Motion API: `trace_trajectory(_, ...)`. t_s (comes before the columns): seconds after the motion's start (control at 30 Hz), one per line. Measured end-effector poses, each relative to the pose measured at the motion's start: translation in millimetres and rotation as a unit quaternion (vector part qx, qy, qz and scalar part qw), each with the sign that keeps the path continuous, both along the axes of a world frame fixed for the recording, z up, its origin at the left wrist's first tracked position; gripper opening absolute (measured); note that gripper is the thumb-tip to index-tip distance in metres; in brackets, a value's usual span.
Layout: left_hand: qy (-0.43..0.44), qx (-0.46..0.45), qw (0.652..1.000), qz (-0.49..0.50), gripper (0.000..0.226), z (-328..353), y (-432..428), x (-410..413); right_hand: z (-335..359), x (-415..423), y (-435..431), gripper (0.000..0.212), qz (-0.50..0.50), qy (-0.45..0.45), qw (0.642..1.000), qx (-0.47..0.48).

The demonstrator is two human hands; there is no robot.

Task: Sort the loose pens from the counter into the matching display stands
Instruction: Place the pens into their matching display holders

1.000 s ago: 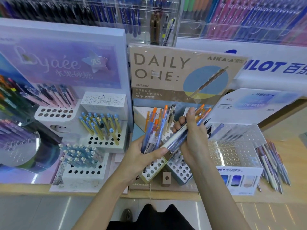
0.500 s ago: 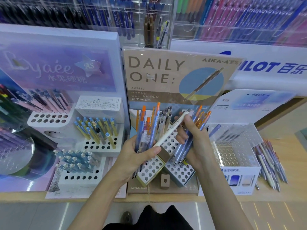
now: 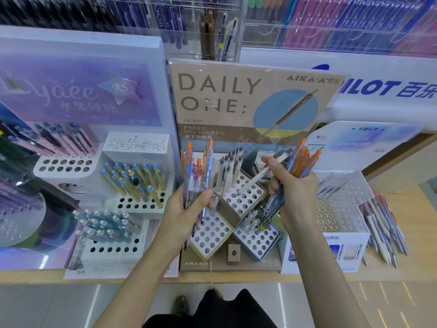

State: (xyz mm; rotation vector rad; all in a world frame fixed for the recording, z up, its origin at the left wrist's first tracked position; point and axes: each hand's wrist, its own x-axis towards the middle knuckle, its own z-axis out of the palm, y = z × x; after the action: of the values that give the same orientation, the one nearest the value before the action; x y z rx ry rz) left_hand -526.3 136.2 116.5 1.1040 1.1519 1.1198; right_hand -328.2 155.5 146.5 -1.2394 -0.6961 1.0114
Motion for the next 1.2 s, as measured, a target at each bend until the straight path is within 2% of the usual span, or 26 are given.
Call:
trace_trajectory(0.23, -0.045, -0.016, 0.999, 0.005, 0.028, -5, -1, -4, -5, -4, 26, 0.044, -0.003, -0.058, 0.998, -0.001)
trace_trajectory(0.57, -0.063, -0.027, 0.998, 0.013, 0.039, 1, -3, -8, -16, -6, 42, 0.030, -0.001, -0.113, 0.994, 0.000)
trace_trajectory(0.7, -0.059, -0.027, 0.998, 0.022, 0.036, 1, -3, -9, -16, -3, 46, 0.029, -0.005, -0.149, 0.989, 0.001)
trace_trajectory(0.83, -0.076, -0.025, 0.997, 0.020, 0.033, 2, -4, -10, -18, 1, 46, 0.032, -0.028, -0.147, 0.989, -0.006)
trace_trajectory(1.1, -0.087, -0.036, 0.994, 0.047, 0.023, 2, -3, -10, -21, -14, 43, 0.040, 0.052, -0.235, 0.970, 0.027)
trace_trajectory(1.2, -0.087, -0.030, 0.995, 0.040, 0.017, 3, -4, -11, -21, -17, 44, 0.036, 0.049, -0.226, 0.973, 0.018)
